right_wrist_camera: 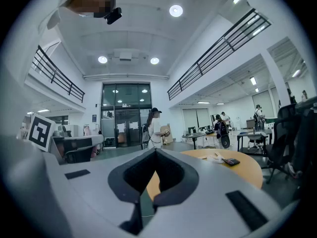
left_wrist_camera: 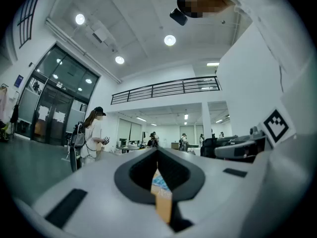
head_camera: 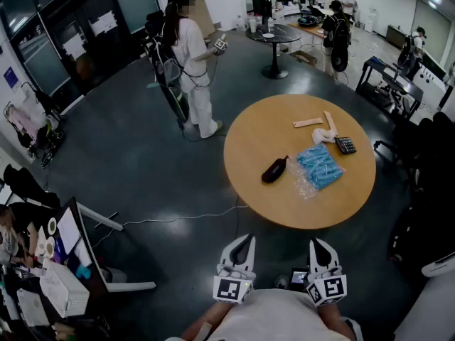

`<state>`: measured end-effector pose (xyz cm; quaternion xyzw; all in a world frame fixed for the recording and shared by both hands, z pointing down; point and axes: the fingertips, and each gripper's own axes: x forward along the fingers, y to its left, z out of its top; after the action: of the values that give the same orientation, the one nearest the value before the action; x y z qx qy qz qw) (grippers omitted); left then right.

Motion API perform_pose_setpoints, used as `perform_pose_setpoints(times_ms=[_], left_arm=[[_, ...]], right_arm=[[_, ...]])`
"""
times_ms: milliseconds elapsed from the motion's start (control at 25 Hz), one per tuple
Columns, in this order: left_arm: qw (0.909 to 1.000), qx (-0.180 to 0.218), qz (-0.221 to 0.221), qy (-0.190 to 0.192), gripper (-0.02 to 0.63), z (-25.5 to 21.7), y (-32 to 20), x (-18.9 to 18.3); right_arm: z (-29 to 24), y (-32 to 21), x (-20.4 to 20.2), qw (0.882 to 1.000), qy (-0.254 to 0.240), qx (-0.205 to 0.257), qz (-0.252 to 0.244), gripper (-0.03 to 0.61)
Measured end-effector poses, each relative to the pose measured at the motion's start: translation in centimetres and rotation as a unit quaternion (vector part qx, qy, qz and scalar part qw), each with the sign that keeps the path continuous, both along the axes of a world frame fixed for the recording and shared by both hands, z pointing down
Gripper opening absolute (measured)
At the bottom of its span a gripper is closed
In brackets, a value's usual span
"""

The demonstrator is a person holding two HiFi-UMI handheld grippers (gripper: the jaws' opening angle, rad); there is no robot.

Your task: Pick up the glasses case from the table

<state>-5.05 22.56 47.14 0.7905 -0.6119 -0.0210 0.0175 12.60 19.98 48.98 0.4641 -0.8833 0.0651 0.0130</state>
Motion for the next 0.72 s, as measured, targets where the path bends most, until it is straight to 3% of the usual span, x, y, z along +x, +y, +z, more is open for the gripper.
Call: perform_pose_setpoints(times_ms=[720], left_arm=[[0.9999,-0.009,-0.003,-0.007,0.008,0.89,0.07,0.33]], right_arm=[[0.23,0.03,0.43,1.0,-0.007,0.003,0.003,0.015]])
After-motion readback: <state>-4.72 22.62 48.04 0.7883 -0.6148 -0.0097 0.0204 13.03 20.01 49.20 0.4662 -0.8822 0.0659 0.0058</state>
